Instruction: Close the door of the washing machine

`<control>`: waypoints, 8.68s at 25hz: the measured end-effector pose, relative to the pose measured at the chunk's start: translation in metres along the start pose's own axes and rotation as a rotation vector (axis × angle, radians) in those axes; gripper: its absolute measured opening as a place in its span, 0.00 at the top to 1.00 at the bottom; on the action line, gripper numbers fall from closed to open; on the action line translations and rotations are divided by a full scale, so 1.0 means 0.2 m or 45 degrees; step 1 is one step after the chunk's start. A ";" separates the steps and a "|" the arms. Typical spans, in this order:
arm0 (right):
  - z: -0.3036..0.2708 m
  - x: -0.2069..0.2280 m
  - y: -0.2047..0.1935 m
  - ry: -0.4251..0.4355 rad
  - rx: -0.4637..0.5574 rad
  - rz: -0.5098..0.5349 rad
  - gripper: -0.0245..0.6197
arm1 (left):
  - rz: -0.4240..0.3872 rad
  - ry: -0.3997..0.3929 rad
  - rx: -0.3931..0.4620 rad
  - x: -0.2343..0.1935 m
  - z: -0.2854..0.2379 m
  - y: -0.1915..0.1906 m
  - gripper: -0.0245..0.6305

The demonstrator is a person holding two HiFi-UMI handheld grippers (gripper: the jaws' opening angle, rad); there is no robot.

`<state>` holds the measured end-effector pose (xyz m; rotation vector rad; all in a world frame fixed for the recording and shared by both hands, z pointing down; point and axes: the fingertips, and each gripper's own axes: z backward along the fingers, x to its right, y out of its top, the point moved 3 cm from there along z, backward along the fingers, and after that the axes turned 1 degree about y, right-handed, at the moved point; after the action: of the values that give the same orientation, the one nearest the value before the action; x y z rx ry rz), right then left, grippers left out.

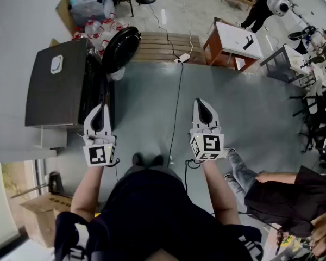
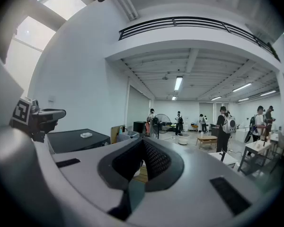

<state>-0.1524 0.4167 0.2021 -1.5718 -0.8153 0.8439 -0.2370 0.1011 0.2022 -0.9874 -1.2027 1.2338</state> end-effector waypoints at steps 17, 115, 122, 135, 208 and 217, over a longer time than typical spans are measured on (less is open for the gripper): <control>0.00 0.03 -0.03 0.005 -0.032 0.025 0.93 | -0.006 0.005 -0.027 0.03 0.00 -0.01 0.93; -3.19 0.20 -0.35 0.962 -0.180 0.297 0.41 | -0.099 0.571 -0.197 -0.73 -1.69 -0.49 0.93; -3.61 0.26 -0.48 1.202 -0.213 0.387 0.41 | -0.082 0.800 -0.246 -0.69 -1.88 -0.57 0.93; -4.25 0.11 -0.91 1.493 -0.293 0.611 0.41 | -0.064 1.106 -0.378 -0.56 -1.84 -0.72 0.93; -5.41 -0.19 -2.34 1.936 -0.707 1.220 0.79 | -0.004 1.188 -0.710 -0.66 -2.17 -1.53 0.93; -5.37 -0.16 -2.35 1.902 -0.722 1.204 0.79 | 0.050 1.100 -0.685 -0.67 -2.26 -1.68 0.93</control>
<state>0.7264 -0.0743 0.8037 -2.4706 0.9152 -0.1970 0.2658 -0.0361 0.4547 -1.7116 -0.8058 0.3795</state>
